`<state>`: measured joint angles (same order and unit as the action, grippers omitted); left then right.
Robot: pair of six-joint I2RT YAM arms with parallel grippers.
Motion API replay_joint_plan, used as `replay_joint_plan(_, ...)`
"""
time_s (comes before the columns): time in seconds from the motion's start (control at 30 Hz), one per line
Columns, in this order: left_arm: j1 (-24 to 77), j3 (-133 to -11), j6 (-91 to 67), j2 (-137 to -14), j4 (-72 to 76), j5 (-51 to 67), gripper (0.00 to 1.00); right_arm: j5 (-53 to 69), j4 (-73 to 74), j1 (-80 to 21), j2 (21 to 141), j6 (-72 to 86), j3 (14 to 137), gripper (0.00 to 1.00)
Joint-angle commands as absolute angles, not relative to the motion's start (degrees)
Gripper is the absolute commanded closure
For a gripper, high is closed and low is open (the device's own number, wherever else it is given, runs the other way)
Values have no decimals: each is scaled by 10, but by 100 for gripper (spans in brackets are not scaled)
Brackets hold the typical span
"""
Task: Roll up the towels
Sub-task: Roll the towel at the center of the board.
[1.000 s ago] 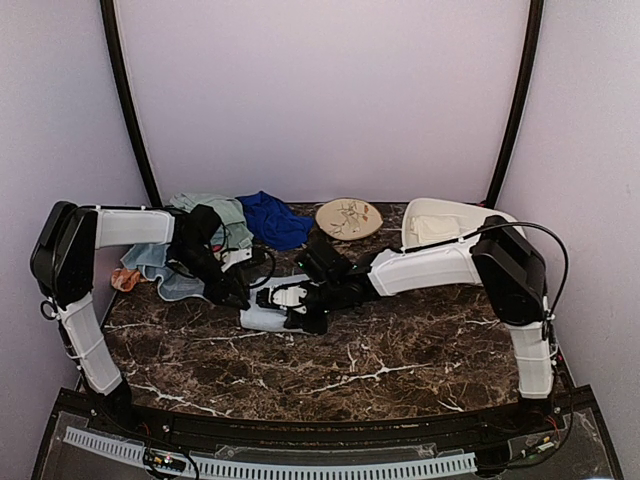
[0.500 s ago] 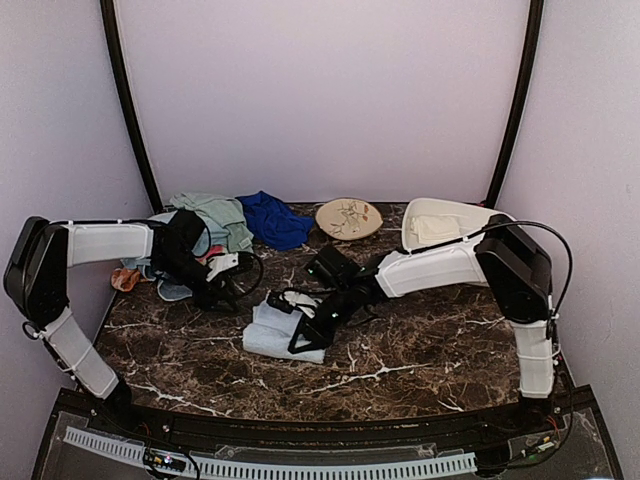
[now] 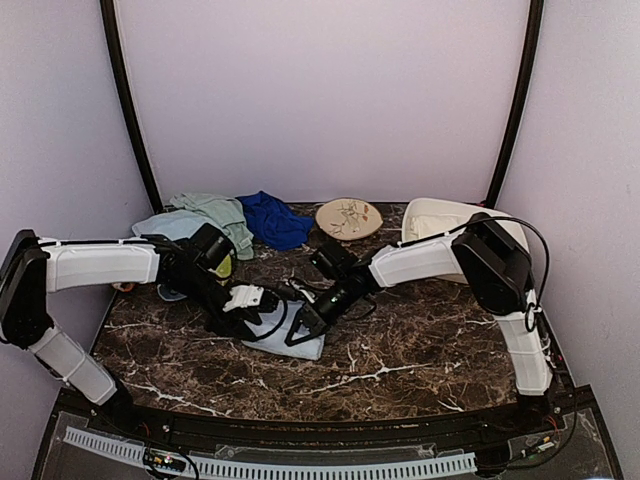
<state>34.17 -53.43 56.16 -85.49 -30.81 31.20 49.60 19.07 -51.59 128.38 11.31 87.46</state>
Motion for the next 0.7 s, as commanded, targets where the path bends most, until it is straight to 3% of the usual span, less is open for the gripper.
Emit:
replay_joint_plan(0.0,384,-539,570,-887,-276,262,60,428,239,-509,1333,147,845,87)
replay_joint_plan(0.23,406,-546,534,-952,-175,176,62,429,188,-500,1308,169,825,74)
replay_joint_plan(0.4,406,-534,539,-969,-157,156,62,449,161,-493,1296,187,826,69)
replay_joint_plan(0.5,405,-542,541,-988,-190,168,72,433,156,-487,1284,182,828,64)
replay_joint_plan(0.67,379,-586,528,-1028,-271,232,86,336,57,-467,1186,182,748,47)
